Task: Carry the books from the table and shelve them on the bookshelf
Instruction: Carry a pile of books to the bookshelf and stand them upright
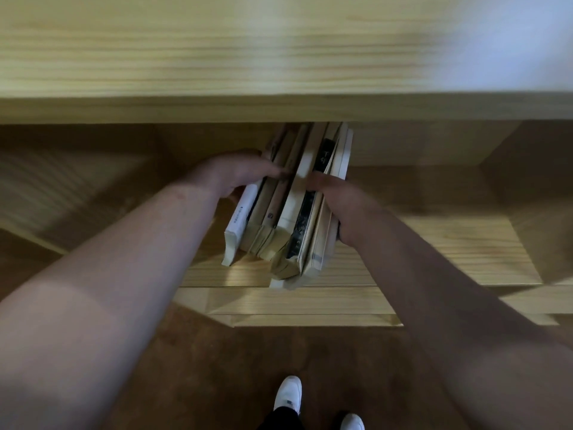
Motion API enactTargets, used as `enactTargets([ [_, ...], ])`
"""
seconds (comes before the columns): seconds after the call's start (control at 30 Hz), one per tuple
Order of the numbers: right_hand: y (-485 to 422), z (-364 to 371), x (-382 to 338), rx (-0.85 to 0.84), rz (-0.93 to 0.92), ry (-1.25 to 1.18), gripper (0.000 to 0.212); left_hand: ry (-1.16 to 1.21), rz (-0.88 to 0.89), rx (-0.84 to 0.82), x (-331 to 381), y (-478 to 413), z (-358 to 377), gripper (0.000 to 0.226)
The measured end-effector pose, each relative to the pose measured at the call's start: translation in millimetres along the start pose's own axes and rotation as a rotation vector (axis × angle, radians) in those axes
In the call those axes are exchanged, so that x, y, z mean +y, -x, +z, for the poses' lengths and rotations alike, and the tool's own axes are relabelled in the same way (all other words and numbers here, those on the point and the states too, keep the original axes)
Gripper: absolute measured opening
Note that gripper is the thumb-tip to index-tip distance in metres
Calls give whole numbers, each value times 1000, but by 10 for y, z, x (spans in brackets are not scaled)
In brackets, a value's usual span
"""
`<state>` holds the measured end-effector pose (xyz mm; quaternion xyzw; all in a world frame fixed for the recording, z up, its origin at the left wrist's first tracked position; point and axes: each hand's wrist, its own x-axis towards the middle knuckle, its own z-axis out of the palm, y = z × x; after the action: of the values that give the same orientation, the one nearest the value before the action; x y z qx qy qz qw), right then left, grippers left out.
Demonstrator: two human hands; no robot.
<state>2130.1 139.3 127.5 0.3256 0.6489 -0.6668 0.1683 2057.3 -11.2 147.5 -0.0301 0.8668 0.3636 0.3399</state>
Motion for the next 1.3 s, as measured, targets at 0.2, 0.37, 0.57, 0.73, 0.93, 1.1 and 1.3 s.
enactTargets([
  [0.2,-35,7,-16,2,-114,72,103,188,-47,28,-201,133,0,16],
  [0.37,46,-62,-67,-126,-152,316,111,370,-61,-14,-498,301,150,32],
  [0.57,69,-115,-51,-191,-108,351,76,384,-102,8,-364,368,203,31],
  [0.73,62,-167,-47,-236,-99,345,92,373,-35,131,-343,433,278,56],
  [0.93,59,-339,-38,-359,-28,414,43,606,-19,155,-598,445,345,67],
  [1.1,73,-348,58,-326,-101,299,23,581,2,119,-551,442,428,66],
  [1.3,157,-313,205,-234,-279,345,49,671,86,62,-681,585,477,39],
])
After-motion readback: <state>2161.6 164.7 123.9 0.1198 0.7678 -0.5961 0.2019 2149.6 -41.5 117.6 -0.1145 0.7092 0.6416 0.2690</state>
